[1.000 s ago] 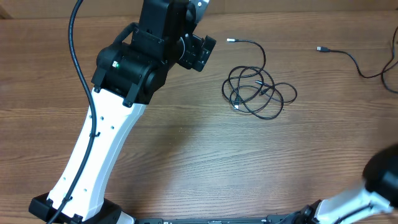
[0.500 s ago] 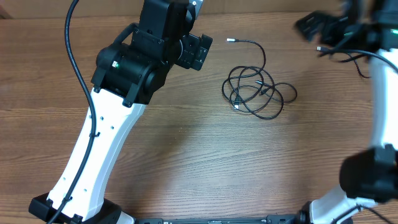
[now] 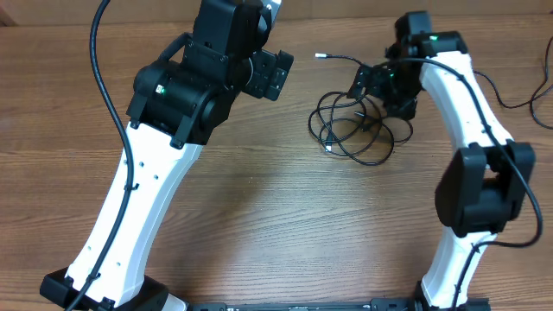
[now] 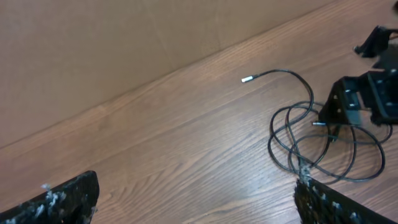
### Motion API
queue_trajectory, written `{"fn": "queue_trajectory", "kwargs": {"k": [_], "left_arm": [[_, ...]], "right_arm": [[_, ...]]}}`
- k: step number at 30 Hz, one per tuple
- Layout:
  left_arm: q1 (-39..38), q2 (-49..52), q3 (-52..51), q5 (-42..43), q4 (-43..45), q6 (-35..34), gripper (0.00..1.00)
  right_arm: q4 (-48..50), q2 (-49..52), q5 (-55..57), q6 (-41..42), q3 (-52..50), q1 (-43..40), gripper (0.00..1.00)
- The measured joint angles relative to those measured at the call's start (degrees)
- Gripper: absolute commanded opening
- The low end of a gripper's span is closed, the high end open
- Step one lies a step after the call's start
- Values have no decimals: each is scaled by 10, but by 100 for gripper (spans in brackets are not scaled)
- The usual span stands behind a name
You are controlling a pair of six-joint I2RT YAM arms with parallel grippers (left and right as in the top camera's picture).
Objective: Untangle cables
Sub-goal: 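Reach the right gripper down to the black cable coil and grasp it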
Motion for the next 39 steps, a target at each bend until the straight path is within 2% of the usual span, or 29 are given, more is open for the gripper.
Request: {"fn": "queue_trajectory", "kwargs": {"k": [7, 13, 15, 18, 23, 27, 28, 29, 30, 31, 32, 35, 39], "left_arm": [[0, 0, 0, 0, -5, 0, 100], [0, 0, 0, 0, -21, 0, 100], [0, 0, 0, 0, -31, 0, 100], [0, 0, 0, -2, -42, 0, 100], [0, 0, 0, -2, -44, 0, 100], [0, 0, 0, -2, -45, 0, 100], [0, 0, 0, -3, -46, 0, 100], [0, 0, 0, -3, -48, 0, 100], [0, 0, 0, -4, -50, 0, 100], [0, 0, 0, -4, -55, 0, 100], [0, 0, 0, -4, -57, 0, 100], [0, 0, 0, -12, -60, 0, 100], [0, 0, 0, -23, -60, 0, 100]], "right_arm": [[-28, 4, 7, 107, -8, 38, 100], [-12, 4, 8, 113, -69, 81, 98], [7, 4, 9, 75, -91, 95, 93], [19, 4, 18, -6, -110, 113, 92], [27, 4, 36, -180, -134, 136, 90], [69, 4, 40, -325, -165, 142, 85], [87, 4, 43, -355, -175, 142, 82], [103, 4, 44, -378, -184, 142, 70], [117, 4, 45, -398, -192, 142, 50], [134, 4, 48, -415, -201, 142, 35], [145, 3, 47, -429, -206, 142, 4], [184, -3, 43, -447, -228, 141, 4], [219, -16, 29, -428, -255, 140, 4]]}}
